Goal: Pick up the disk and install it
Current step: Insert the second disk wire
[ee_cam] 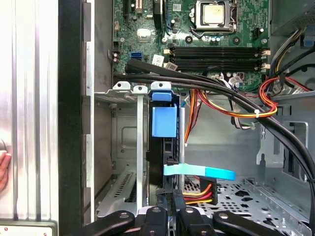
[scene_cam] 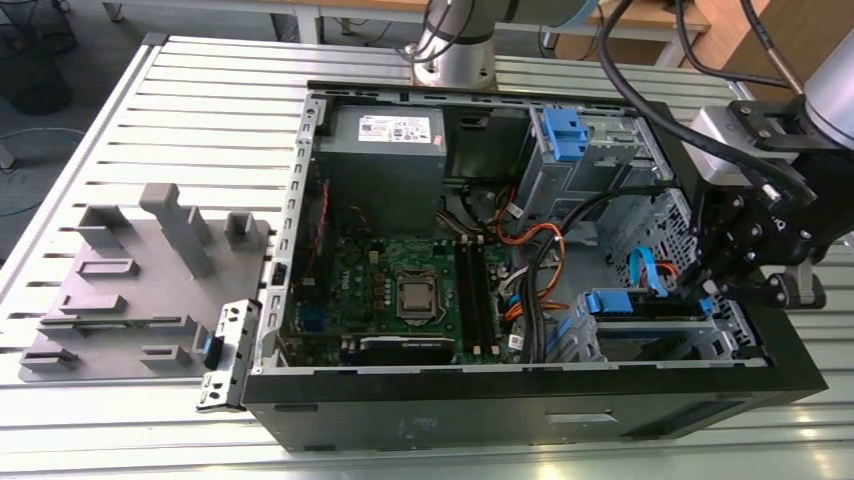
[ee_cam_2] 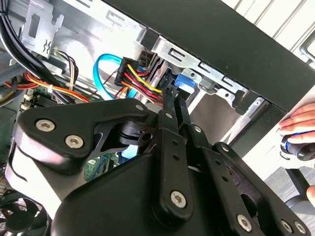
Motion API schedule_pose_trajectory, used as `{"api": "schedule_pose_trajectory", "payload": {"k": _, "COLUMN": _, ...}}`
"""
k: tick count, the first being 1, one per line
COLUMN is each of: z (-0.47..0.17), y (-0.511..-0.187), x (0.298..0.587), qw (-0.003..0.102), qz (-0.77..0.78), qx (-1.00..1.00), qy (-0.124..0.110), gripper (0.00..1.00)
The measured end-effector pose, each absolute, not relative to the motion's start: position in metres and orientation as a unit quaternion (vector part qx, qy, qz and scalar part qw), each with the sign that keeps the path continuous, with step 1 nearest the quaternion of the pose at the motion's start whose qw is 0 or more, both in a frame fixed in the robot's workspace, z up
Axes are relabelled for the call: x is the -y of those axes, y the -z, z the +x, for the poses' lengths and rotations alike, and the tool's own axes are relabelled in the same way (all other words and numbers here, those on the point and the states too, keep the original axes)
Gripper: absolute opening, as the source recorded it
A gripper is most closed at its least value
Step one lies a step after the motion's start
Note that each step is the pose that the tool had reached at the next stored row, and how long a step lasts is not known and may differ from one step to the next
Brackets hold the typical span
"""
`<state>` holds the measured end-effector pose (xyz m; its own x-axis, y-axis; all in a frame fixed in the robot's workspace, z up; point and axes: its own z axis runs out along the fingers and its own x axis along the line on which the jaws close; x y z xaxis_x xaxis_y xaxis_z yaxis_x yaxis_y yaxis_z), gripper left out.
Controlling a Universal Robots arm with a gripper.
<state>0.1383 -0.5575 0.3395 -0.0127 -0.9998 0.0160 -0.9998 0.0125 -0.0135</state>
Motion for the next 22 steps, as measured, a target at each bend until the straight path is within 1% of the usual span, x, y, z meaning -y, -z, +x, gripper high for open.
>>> {"api": "schedule_pose_trajectory", "payload": {"k": 12, "z": 0.1383, "y": -0.3375, "x": 0.5576, "qw": 0.001, "qz": 0.703, "qx": 0.712, "qy": -0.010, "gripper": 0.16}}
{"api": "schedule_pose_trajectory", "payload": {"k": 13, "z": 0.1383, "y": -0.3375, "x": 0.5576, "qw": 0.001, "qz": 0.703, "qx": 0.712, "qy": -0.010, "gripper": 0.23}}
{"api": "schedule_pose_trajectory", "payload": {"k": 15, "z": 0.1383, "y": -0.3375, "x": 0.5576, "qw": 0.001, "qz": 0.703, "qx": 0.712, "qy": -0.010, "gripper": 0.23}}
{"api": "schedule_pose_trajectory", "payload": {"k": 16, "z": 0.1383, "y": -0.3376, "x": 0.5576, "qw": 0.001, "qz": 0.703, "qx": 0.712, "qy": -0.010, "gripper": 0.30}}
{"api": "schedule_pose_trajectory", "payload": {"k": 22, "z": 0.1383, "y": -0.3341, "x": 0.5576, "qw": 0.001, "qz": 0.703, "qx": 0.712, "qy": -0.011, "gripper": 0.30}}
